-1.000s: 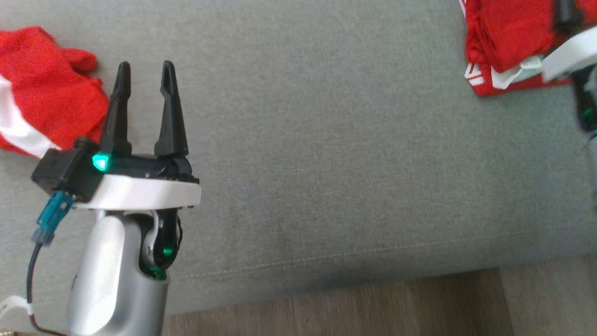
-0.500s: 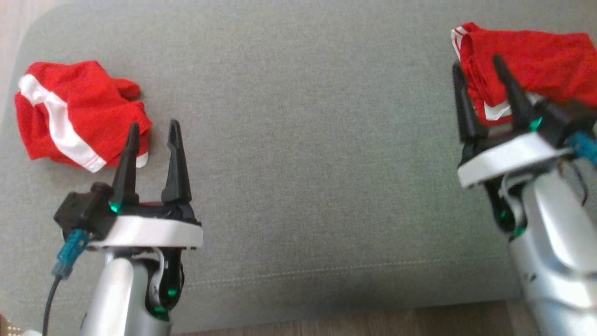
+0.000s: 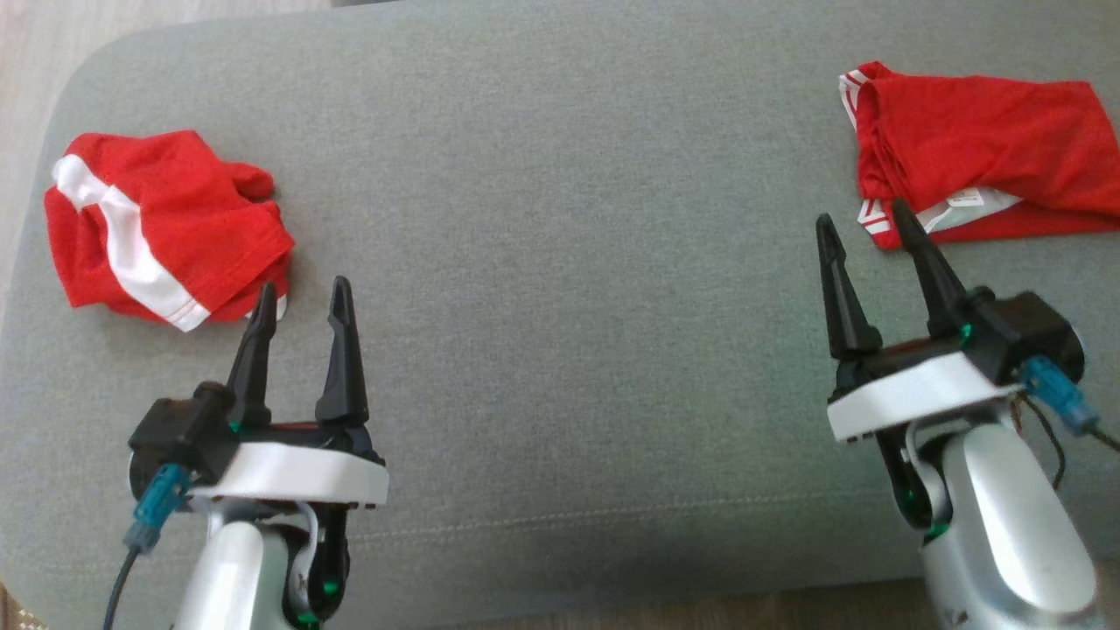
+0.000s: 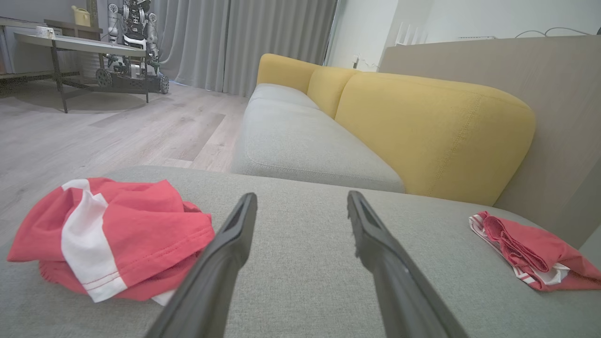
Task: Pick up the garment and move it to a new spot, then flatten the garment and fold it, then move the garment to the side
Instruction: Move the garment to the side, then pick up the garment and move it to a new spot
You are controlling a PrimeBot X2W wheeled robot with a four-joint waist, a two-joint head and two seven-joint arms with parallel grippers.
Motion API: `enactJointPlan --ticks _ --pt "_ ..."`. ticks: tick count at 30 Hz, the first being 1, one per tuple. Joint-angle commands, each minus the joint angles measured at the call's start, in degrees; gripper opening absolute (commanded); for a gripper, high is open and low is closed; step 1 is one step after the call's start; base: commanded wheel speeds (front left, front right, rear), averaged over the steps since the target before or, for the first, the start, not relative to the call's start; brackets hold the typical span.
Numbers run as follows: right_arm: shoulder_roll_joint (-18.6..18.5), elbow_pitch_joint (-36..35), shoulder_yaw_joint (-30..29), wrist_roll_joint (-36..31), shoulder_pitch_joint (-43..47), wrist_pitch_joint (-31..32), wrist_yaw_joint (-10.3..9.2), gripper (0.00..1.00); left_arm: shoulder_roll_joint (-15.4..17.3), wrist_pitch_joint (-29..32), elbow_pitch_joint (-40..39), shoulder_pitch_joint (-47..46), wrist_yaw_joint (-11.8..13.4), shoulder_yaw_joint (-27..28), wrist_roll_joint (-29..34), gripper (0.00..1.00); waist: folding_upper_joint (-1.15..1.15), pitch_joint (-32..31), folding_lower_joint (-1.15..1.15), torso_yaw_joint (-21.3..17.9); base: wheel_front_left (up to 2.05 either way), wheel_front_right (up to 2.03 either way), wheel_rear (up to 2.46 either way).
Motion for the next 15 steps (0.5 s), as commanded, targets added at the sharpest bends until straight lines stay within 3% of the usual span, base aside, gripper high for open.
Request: enactJointPlan --ticks 1,15 --pt "0.60 -2.42 0.69 -0.51 -0.03 -0.37 -0.01 1.00 0.47 -0.29 -1.95 -1.31 0.31 1.42 0.29 1.00 0.00 -0.12 0.00 0.07 0.00 0.00 0.00" --pt "2.55 -6.00 -1.41 -1.82 4.13 -0.37 -0.01 1.00 0.47 -0.29 -0.81 -0.35 1.29 -1.42 -0.44 1.00 0.00 -0.18 0.00 0.35 0.00 0.00 0.00"
